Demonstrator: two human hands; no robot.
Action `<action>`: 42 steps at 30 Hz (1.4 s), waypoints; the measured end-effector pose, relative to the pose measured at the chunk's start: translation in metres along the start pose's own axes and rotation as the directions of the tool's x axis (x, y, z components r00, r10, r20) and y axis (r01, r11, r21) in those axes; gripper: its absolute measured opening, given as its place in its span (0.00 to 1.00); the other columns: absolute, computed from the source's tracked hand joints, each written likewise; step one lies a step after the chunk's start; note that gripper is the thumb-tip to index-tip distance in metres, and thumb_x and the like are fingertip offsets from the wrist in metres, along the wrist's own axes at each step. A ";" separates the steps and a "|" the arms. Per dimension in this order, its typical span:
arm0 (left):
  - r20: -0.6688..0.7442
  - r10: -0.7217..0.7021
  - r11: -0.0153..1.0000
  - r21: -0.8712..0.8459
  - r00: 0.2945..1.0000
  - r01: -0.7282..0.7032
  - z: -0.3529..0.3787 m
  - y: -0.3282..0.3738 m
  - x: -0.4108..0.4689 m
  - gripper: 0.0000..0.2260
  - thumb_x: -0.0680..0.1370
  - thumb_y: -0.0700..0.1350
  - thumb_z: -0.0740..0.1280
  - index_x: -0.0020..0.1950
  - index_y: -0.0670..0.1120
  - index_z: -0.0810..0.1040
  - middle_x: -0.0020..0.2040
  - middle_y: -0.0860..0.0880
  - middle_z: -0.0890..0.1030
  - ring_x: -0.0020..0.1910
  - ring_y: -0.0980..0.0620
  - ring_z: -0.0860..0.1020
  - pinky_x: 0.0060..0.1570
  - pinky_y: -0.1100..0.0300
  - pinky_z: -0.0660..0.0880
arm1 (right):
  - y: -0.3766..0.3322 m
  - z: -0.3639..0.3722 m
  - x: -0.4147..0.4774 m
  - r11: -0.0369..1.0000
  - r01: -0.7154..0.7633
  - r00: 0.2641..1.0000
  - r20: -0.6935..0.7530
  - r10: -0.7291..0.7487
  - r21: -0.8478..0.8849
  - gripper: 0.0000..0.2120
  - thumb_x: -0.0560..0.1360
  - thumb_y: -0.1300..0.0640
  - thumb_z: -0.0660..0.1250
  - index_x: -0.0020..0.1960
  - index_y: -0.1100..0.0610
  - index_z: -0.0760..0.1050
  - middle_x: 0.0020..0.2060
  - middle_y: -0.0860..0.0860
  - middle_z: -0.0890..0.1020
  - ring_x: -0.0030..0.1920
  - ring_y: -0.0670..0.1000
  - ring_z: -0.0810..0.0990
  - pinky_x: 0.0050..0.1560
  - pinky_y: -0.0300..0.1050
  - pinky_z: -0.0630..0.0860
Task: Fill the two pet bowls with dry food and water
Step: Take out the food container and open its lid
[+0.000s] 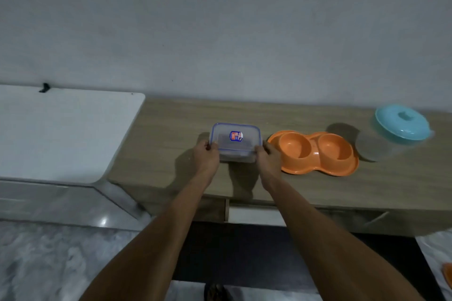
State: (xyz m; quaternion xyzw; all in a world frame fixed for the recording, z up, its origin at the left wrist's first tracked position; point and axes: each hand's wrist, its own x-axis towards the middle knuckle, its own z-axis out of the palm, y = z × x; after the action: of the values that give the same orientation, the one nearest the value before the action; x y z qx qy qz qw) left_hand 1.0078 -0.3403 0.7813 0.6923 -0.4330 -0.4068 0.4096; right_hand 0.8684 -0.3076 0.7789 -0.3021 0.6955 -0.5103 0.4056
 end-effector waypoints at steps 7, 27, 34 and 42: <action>0.080 -0.026 1.000 0.013 0.996 0.025 0.001 -0.005 0.029 0.11 0.79 0.37 0.63 0.36 0.42 0.74 0.30 0.49 0.70 0.30 0.54 0.66 0.31 0.61 0.63 | 0.004 0.019 0.021 0.998 -0.039 0.998 -0.045 0.037 -0.039 0.13 0.80 0.62 0.62 0.62 0.61 0.79 0.52 0.54 0.82 0.44 0.45 0.78 0.31 0.24 0.69; 0.076 -0.240 0.931 0.300 0.968 0.207 0.023 0.026 0.103 0.24 0.84 0.52 0.49 0.68 0.37 0.73 0.68 0.38 0.74 0.65 0.40 0.73 0.53 0.56 0.68 | -0.014 0.046 0.107 0.854 -0.112 0.986 -0.161 0.033 -0.509 0.22 0.83 0.54 0.50 0.60 0.67 0.76 0.61 0.67 0.78 0.62 0.66 0.75 0.59 0.52 0.69; -0.047 -0.157 0.837 0.524 0.986 0.158 0.035 0.000 0.120 0.30 0.80 0.59 0.46 0.64 0.42 0.77 0.62 0.38 0.79 0.62 0.37 0.75 0.63 0.47 0.69 | -0.007 0.048 0.112 0.887 -0.139 0.989 -0.110 0.101 -0.441 0.25 0.83 0.53 0.46 0.59 0.67 0.76 0.61 0.67 0.77 0.61 0.66 0.75 0.62 0.56 0.69; -0.049 -0.175 0.820 0.546 0.983 0.173 0.037 0.003 0.118 0.29 0.81 0.58 0.47 0.66 0.41 0.76 0.64 0.37 0.77 0.64 0.37 0.73 0.65 0.47 0.67 | -0.003 0.046 0.113 0.864 -0.101 0.993 -0.098 0.060 -0.494 0.22 0.84 0.55 0.46 0.58 0.67 0.75 0.60 0.66 0.78 0.61 0.65 0.75 0.58 0.52 0.68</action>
State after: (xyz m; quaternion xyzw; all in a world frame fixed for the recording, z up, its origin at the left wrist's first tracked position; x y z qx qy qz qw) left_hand 1.0077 -0.4594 0.7468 0.8163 -0.4670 -0.3025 0.1548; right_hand 0.8529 -0.4244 0.7463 -0.3465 0.8312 -0.3081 0.3069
